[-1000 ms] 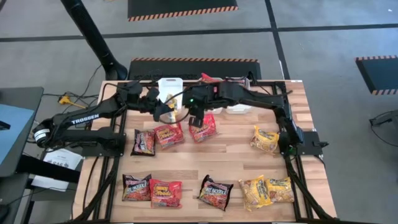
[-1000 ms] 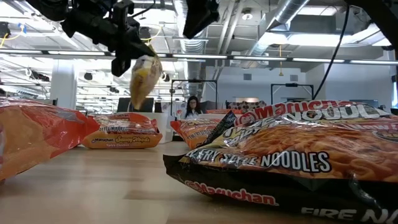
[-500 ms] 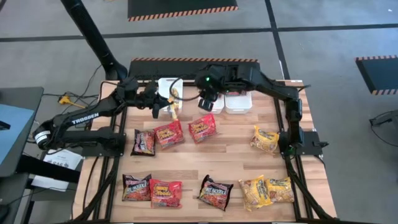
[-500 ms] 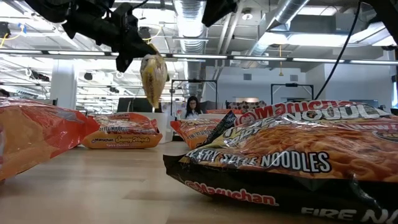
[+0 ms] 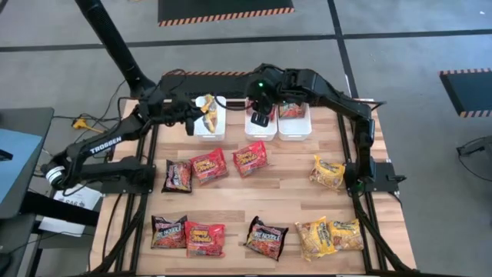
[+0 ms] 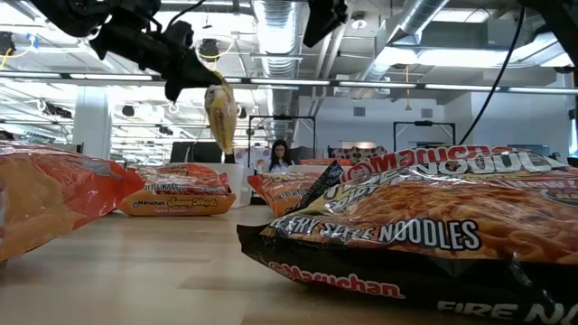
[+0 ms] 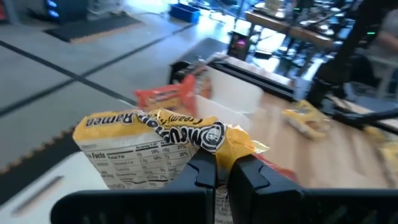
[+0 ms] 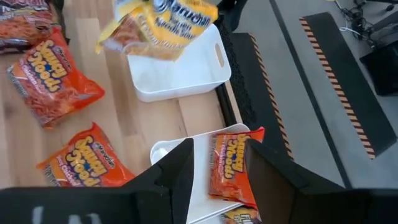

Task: Sort Maruchan noodles
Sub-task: Put the yellow noodle pack into the left white bin

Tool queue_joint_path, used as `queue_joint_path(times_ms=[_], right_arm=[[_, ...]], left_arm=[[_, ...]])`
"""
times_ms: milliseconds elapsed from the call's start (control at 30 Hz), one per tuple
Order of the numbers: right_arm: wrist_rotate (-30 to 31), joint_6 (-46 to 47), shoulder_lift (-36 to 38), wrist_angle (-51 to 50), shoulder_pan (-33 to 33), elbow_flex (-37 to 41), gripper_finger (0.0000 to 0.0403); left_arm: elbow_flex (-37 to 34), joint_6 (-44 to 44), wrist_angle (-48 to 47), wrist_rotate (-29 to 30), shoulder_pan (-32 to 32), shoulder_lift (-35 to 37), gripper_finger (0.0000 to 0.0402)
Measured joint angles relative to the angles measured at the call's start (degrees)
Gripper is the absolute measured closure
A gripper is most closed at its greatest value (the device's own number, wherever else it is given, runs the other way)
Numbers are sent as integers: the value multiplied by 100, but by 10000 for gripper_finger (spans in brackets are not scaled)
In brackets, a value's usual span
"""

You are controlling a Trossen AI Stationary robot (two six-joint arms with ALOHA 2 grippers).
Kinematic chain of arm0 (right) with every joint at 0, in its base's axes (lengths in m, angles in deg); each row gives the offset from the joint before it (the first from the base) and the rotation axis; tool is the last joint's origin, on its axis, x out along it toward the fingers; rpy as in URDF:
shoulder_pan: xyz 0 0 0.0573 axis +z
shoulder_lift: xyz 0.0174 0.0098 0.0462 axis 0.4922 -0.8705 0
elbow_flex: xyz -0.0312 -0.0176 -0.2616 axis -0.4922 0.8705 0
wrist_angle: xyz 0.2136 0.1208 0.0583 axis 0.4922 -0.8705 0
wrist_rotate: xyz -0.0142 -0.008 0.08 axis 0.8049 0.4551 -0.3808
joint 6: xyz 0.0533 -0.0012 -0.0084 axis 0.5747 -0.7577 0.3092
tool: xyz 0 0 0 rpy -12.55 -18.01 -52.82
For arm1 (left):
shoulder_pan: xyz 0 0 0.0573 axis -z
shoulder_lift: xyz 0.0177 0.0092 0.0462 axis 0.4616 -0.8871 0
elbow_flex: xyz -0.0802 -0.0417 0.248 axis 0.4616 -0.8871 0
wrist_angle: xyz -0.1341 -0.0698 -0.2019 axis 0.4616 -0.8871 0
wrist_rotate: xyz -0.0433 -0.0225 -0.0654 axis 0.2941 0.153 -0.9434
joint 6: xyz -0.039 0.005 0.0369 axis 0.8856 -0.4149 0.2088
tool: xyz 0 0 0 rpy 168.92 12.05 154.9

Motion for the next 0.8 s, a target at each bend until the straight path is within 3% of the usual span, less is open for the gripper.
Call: queue_joint_path(times_ms=[533, 800], right_arm=[[0, -450, -2, 48, -430, 2, 236], [2, -448, -2, 177, -505, 2, 237]], left_arm=[[38, -350, 991, -50, -573, -50, 401], [1095, -507, 967, -271, -636, -785, 401]])
